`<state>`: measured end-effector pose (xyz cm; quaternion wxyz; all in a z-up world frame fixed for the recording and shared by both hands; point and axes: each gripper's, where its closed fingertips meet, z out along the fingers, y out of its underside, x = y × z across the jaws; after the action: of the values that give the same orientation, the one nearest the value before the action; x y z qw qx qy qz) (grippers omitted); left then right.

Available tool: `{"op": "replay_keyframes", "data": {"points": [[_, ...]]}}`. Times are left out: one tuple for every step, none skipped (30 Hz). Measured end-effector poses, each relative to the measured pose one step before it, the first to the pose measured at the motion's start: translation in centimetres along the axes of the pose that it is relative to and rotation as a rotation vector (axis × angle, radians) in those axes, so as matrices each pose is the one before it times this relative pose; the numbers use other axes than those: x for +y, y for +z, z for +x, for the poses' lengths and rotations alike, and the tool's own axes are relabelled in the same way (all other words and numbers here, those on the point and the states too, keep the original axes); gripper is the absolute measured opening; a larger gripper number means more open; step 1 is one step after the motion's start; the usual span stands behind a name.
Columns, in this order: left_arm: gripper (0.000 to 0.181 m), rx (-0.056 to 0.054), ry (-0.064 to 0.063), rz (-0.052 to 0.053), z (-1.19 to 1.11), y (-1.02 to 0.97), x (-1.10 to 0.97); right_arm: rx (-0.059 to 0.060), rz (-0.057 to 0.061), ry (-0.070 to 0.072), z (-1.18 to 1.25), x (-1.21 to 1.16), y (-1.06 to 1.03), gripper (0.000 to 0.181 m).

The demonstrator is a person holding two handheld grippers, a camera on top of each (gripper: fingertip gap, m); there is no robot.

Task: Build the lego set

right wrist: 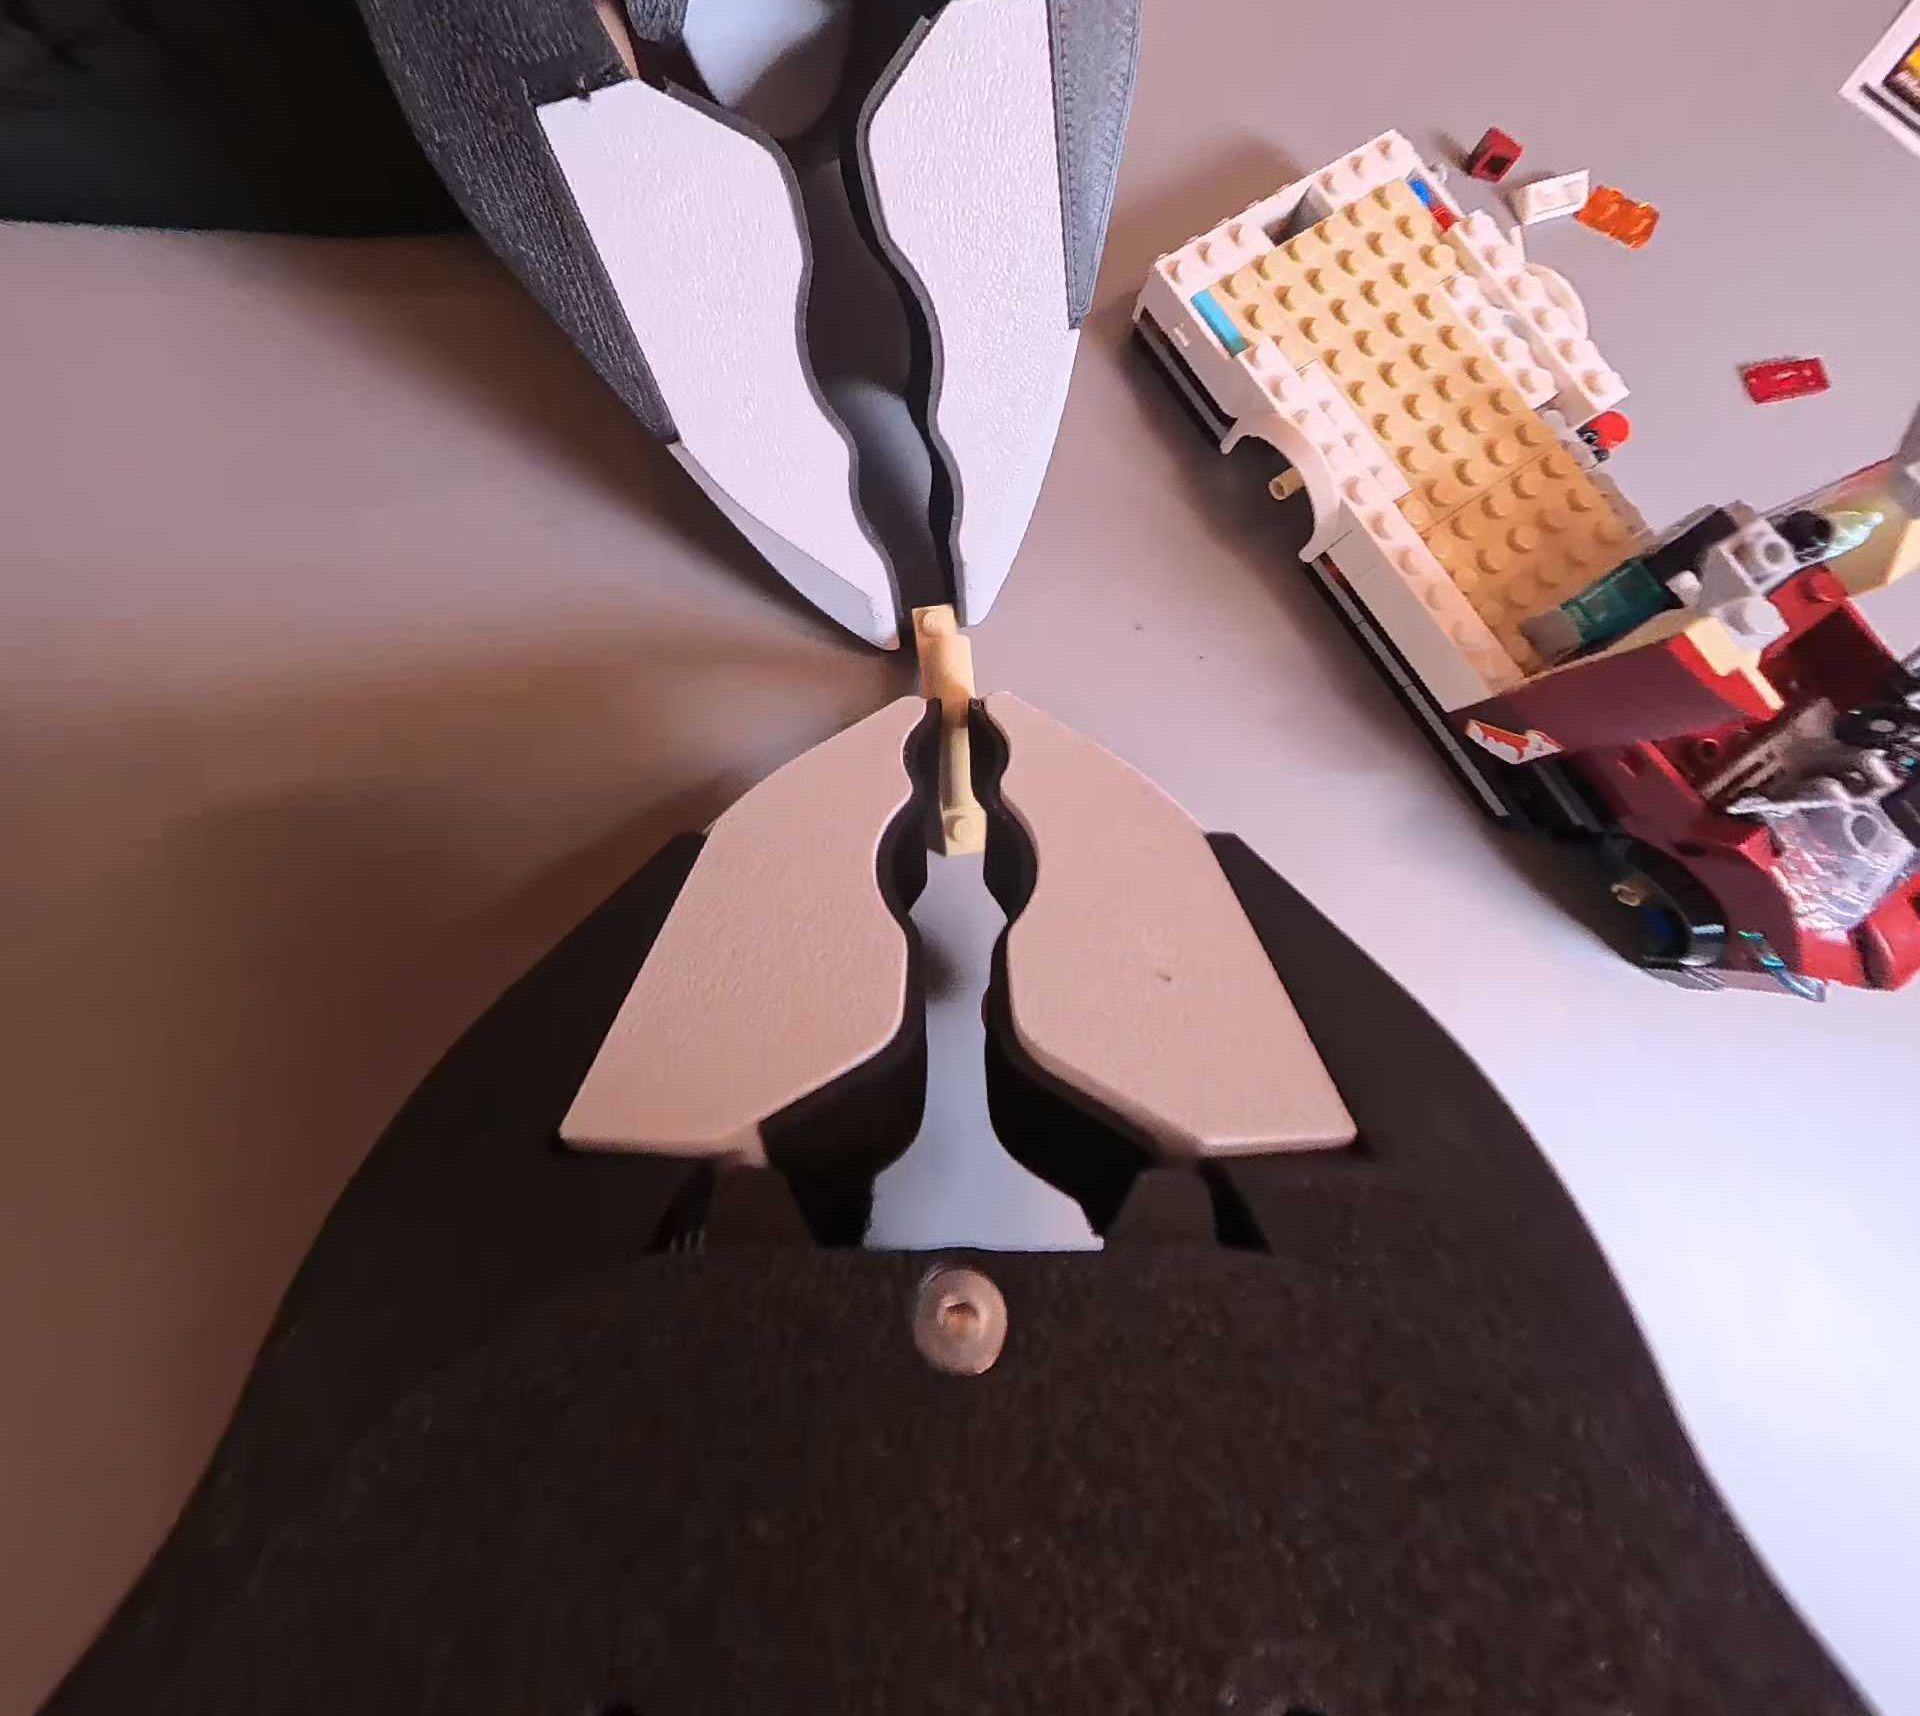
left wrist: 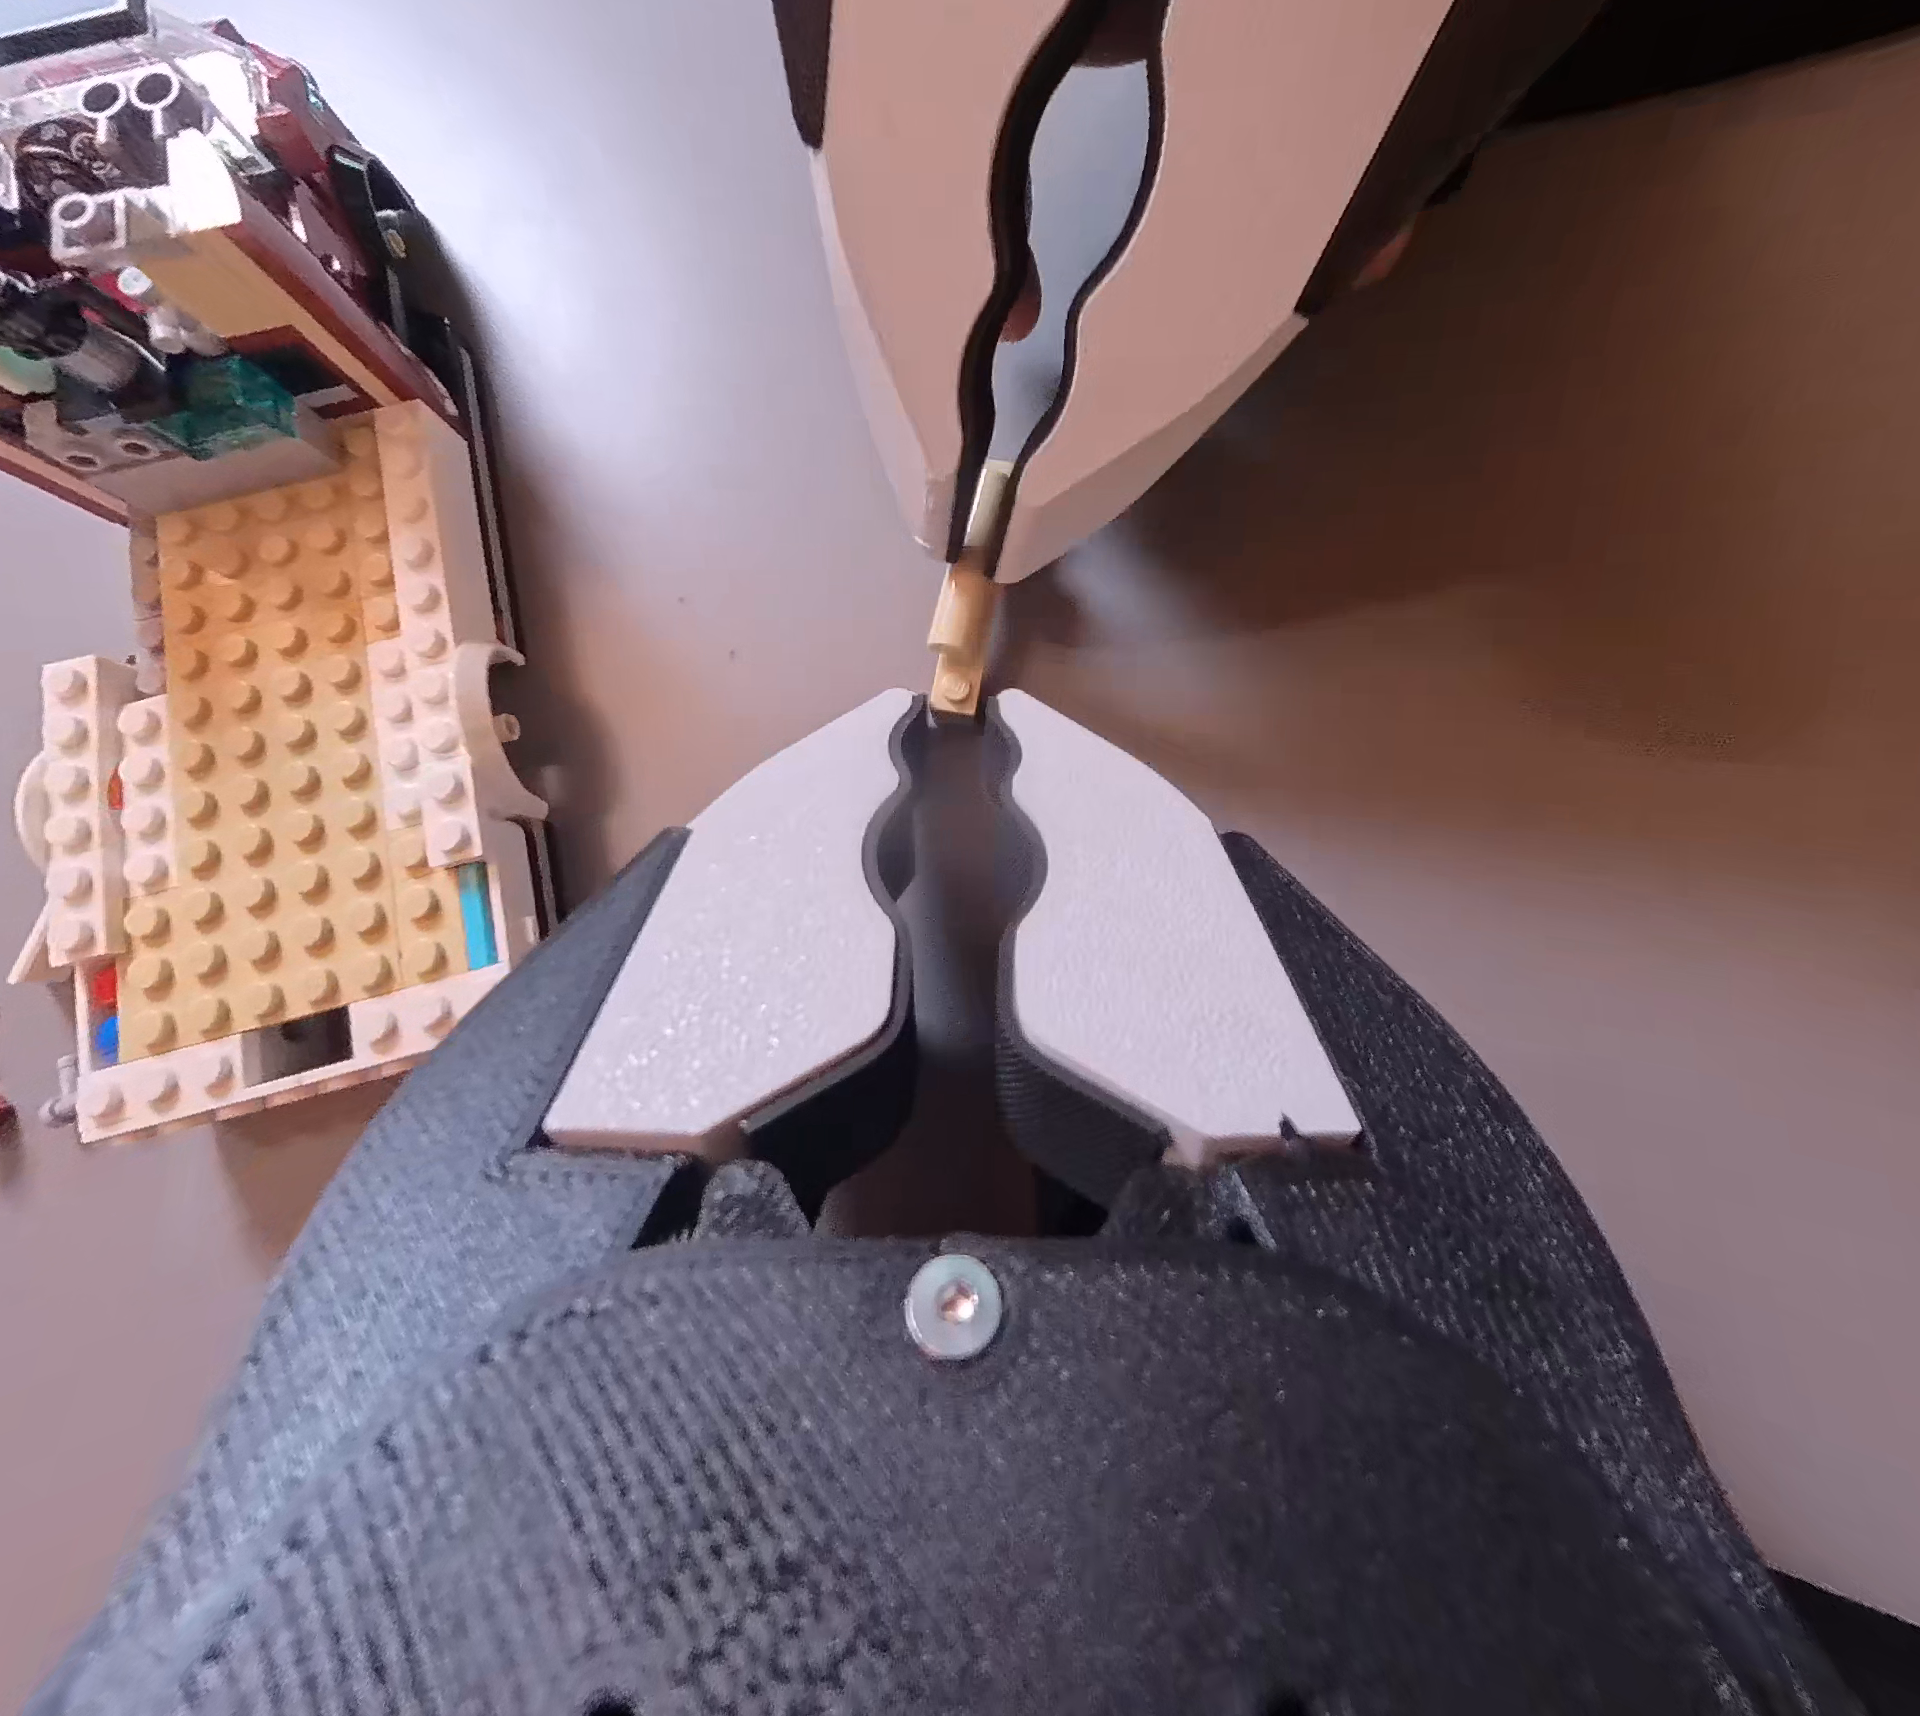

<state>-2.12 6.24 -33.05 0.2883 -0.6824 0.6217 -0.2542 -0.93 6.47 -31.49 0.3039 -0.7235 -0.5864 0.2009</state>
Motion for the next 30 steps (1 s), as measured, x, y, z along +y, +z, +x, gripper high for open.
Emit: {"op": "replay_keyframes", "data": {"points": [[0.012, 0.0063, -0.0050, 0.0045, 0.077, -0.030, 0.017, -0.0046, -0.0063, 0.0042, -0.072, 0.015, 0.072, 0.005], [0.014, 0.0043, -0.0025, 0.0038, 0.078, -0.023, -0.015, -0.0004, -0.0037, 0.0047, -0.026, 0.000, 0.032, 0.005], [0.015, -0.0006, 0.0024, 0.0025, 0.013, 0.008, -0.009, 0.0028, -0.0039, 0.0042, 0.026, 0.010, -0.004, 0.005], [0.015, -0.0017, 0.0074, 0.0007, 0.004, 0.006, 0.003, 0.0022, -0.0039, 0.0041, 0.023, 0.025, -0.016, 0.005], [0.015, -0.0017, 0.0070, 0.0018, -0.022, 0.009, -0.021, -0.0004, -0.0029, 0.0032, -0.004, 0.012, -0.009, 0.005], [0.015, -0.0019, 0.0025, 0.0026, -0.052, 0.034, -0.035, -0.0024, -0.0022, 0.0012, -0.016, 0.010, 0.003, 0.005], [0.015, 0.0000, 0.0007, 0.0030, -0.065, 0.026, -0.042, -0.0035, -0.0018, 0.0027, -0.009, 0.007, 0.005, 0.005], [0.015, 0.0002, 0.0017, 0.0048, -0.070, 0.031, -0.058, -0.0052, -0.0013, 0.0048, -0.001, -0.009, 0.032, 0.005], [0.014, 0.0000, 0.0011, 0.0044, -0.081, 0.014, -0.039, -0.0056, -0.0002, 0.0034, -0.005, -0.029, 0.030, 0.005], [0.012, -0.0007, 0.0017, 0.0049, -0.066, -0.013, -0.032, -0.0050, 0.0008, 0.0021, -0.005, -0.024, 0.034, 0.005], [0.011, -0.0014, 0.0032, 0.0036, -0.045, -0.018, -0.006, -0.0042, -0.0004, 0.0030, 0.009, -0.011, 0.027, 0.005], [0.011, -0.0004, 0.0039, 0.0028, 0.004, -0.005, -0.001, -0.0033, -0.0024, 0.0025, 0.004, 0.012, 0.001, 0.005], [0.010, -0.0028, 0.0058, 0.0006, 0.001, -0.003, 0.009, -0.0017, -0.0044, 0.0003, 0.005, 0.015, -0.007, 0.005], [0.010, -0.0039, 0.0078, -0.0007, 0.005, 0.007, 0.019, 0.0001, -0.0059, -0.0022, 0.002, 0.025, -0.012, 0.005], [0.010, -0.0041, 0.0076, -0.0005, 0.005, 0.022, 0.017, 0.0013, -0.0061, -0.0038, 0.010, 0.007, 0.017, 0.005], [0.010, -0.0032, 0.0044, -0.0007, -0.001, 0.003, 0.010, 0.0015, -0.0056, -0.0032, 0.000, -0.005, 0.011, 0.005], [0.010, -0.0012, 0.0014, 0.0015, 0.003, 0.000, -0.012, 0.0004, -0.0048, 0.0009, 0.008, 0.004, 0.027, 0.005], [0.009, 0.0022, -0.0013, 0.0057, 0.045, 0.011, -0.061, -0.0014, -0.0040, 0.0062, 0.006, 0.008, 0.009, 0.005], [0.009, 0.0005, -0.0031, 0.0042, 0.006, 0.003, -0.043, -0.0013, -0.0036, 0.0080, 0.006, 0.008, 0.007, 0.005], [0.009, 0.0002, 0.0004, 0.0007, 0.010, 0.011, -0.001, -0.0005, -0.0044, 0.0049, -0.003, 0.018, 0.001, 0.005], [0.009, 0.0020, 0.0032, 0.0000, 0.063, -0.005, -0.013, -0.0002, -0.0071, -0.0019, -0.031, 0.028, 0.000, 0.004], [0.009, -0.0013, 0.0051, -0.0005, 0.030, 0.026, -0.013, 0.0016, -0.0098, -0.0060, -0.027, 0.033, -0.010, 0.004], [0.009, -0.0034, 0.0064, -0.0013, 0.012, 0.004, -0.004, 0.0023, -0.0111, -0.0070, -0.008, 0.024, -0.001, 0.004], [0.009, -0.0018, 0.0017, -0.0021, -0.004, 0.005, 0.006, 0.0012, -0.0108, -0.0065, 0.005, 0.013, 0.004, 0.004], [0.009, 0.0007, -0.0034, -0.0012, 0.003, -0.005, 0.001, -0.0001, -0.0110, -0.0010, 0.000, 0.014, 0.003, 0.004], [0.009, 0.0017, -0.0053, 0.0010, 0.009, -0.003, 0.000, 0.0013, -0.0107, -0.0002, -0.009, 0.010, 0.015, 0.004], [0.009, 0.0003, -0.0038, 0.0025, -0.001, -0.002, 0.001, 0.0043, -0.0084, -0.0049, -0.001, 0.008, 0.008, 0.004], [0.009, -0.0022, -0.0058, 0.0008, -0.007, 0.007, 0.004, 0.0053, -0.0063, -0.0042, -0.005, 0.008, 0.002, 0.004], [0.009, -0.0053, -0.0073, -0.0017, -0.005, -0.005, 0.002, 0.0054, -0.0058, -0.0008, -0.006, 0.005, 0.003, 0.005], [0.009, -0.0080, -0.0008, -0.0018, -0.015, 0.015, 0.005, 0.0053, -0.0062, 0.0003, -0.005, 0.008, 0.000, 0.005]]}}
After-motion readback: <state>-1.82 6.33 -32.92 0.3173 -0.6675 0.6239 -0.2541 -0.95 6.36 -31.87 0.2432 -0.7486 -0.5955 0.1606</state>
